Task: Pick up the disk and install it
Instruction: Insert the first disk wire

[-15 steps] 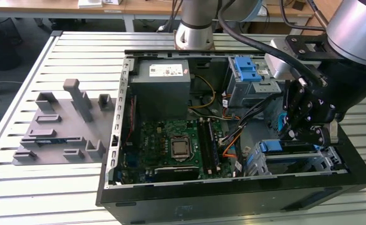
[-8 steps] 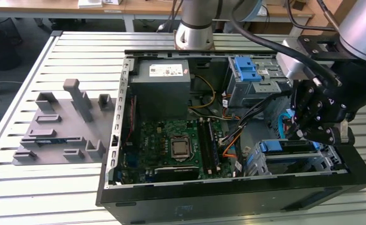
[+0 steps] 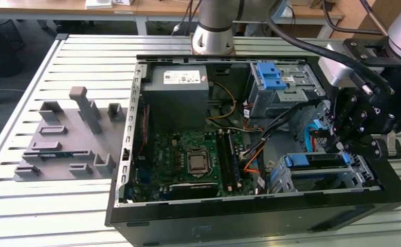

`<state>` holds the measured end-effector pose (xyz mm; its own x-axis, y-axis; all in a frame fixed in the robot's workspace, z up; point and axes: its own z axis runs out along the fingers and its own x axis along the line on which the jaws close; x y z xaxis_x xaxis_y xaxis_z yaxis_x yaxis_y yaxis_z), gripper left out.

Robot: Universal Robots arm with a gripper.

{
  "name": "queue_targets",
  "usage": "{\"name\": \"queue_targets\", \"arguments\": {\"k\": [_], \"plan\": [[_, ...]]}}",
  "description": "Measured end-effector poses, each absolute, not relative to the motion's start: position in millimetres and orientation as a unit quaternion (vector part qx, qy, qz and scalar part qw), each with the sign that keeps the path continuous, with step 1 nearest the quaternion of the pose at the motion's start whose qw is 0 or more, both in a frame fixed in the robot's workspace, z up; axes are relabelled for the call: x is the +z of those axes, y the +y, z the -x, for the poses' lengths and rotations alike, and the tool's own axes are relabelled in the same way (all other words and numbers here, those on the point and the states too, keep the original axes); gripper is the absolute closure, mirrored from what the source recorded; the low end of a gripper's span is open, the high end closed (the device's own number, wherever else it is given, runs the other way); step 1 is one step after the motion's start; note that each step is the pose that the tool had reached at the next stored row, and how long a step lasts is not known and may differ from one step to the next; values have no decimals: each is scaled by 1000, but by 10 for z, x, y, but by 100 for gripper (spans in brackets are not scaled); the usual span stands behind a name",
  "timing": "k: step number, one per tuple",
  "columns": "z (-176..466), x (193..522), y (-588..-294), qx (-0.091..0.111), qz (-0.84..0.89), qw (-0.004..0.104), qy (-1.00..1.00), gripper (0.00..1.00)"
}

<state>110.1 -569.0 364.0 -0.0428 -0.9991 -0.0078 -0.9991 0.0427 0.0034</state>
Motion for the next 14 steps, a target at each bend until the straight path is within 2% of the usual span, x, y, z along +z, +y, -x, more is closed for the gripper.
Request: {"name": "queue_targets", "arguments": {"k": [14], "plan": [[-1179,3661,-5669,4,692,2,722,89]]}}
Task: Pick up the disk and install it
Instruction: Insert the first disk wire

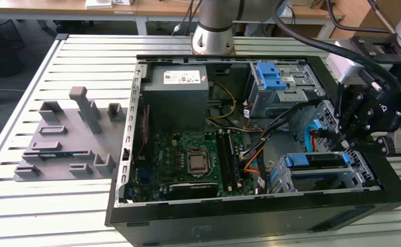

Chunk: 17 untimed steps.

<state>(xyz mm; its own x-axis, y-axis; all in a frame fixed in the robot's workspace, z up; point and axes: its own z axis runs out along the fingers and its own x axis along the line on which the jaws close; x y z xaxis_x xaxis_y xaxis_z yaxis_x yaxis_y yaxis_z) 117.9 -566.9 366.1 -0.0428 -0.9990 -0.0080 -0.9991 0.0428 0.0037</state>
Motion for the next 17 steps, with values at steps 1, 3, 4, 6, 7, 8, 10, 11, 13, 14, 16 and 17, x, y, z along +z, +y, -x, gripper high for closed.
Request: {"name": "queue_targets", "arguments": {"k": [1,3,4,6,7,8,10,11,13,14,16,17], "plan": [[-1195,3661,-5664,4,692,2,722,89],[-1221,3661,-5655,4,692,2,722,89],[-1231,3660,-5650,4,692,2,722,89],[-1240,3660,-5637,4,692,2,722,89],[-1240,3660,-5629,4,692,2,722,89],[-1241,3660,-5618,4,692,2,722,89],[-1243,3660,-5594,4,692,2,722,89],[-1244,3660,-5582,4,692,2,722,89],[-1252,3660,-5561,4,692,2,722,89],[-1254,3660,-5555,4,692,2,722,89],[-1258,3660,-5544,4,692,2,722,89],[-1259,3660,-5540,4,692,2,722,89]]}}
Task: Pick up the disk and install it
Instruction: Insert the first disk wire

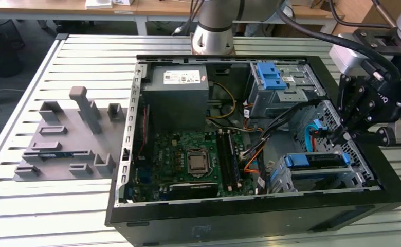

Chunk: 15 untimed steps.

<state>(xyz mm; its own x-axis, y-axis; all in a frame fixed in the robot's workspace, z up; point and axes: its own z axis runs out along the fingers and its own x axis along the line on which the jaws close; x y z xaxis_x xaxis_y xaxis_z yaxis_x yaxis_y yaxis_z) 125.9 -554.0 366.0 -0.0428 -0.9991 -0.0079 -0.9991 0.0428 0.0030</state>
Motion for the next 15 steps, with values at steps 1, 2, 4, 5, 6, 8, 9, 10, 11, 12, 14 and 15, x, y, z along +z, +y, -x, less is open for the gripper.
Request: {"name": "queue_targets", "arguments": {"k": [1,2,4,5,6,8,9,10,11,12,14,15], "plan": [[-1260,3661,-5536,4,692,2,722,89],[-1261,3661,-5531,3,692,2,722,89],[-1262,3661,-5521,3,692,3,722,89],[-1263,3661,-5513,3,692,3,722,89],[-1262,3662,-5505,3,692,3,722,89],[-1262,3662,-5495,2,692,3,722,89],[-1262,3662,-5490,2,692,3,722,89],[-1262,3662,-5485,2,692,3,722,89],[-1262,3662,-5475,2,692,3,722,89],[-1262,3662,-5458,2,692,3,722,89],[-1262,3662,-5434,2,692,3,722,89],[-1262,3662,-5429,2,692,3,722,89]]}}
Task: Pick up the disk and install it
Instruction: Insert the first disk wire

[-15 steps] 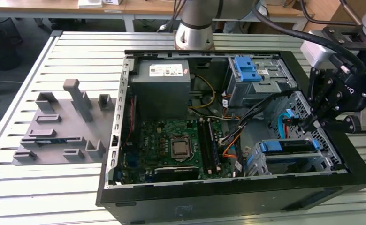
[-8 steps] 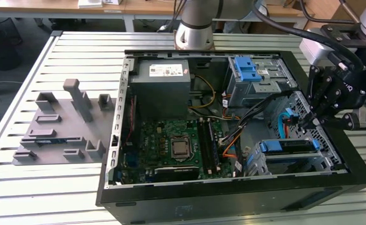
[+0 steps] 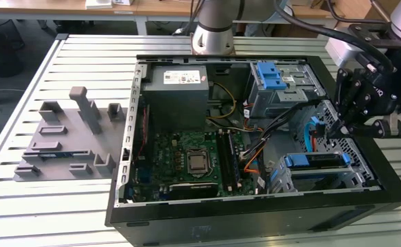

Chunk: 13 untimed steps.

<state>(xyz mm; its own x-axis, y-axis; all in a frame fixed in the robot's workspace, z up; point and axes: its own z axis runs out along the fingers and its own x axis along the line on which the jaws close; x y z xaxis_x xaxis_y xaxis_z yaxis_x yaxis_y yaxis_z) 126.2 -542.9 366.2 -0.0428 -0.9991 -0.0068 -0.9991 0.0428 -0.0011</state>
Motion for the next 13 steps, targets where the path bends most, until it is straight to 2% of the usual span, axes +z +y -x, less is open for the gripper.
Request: {"name": "queue_targets", "arguments": {"k": [13], "plan": [[-1299,3662,-5414,1,692,2,722,89]]}}
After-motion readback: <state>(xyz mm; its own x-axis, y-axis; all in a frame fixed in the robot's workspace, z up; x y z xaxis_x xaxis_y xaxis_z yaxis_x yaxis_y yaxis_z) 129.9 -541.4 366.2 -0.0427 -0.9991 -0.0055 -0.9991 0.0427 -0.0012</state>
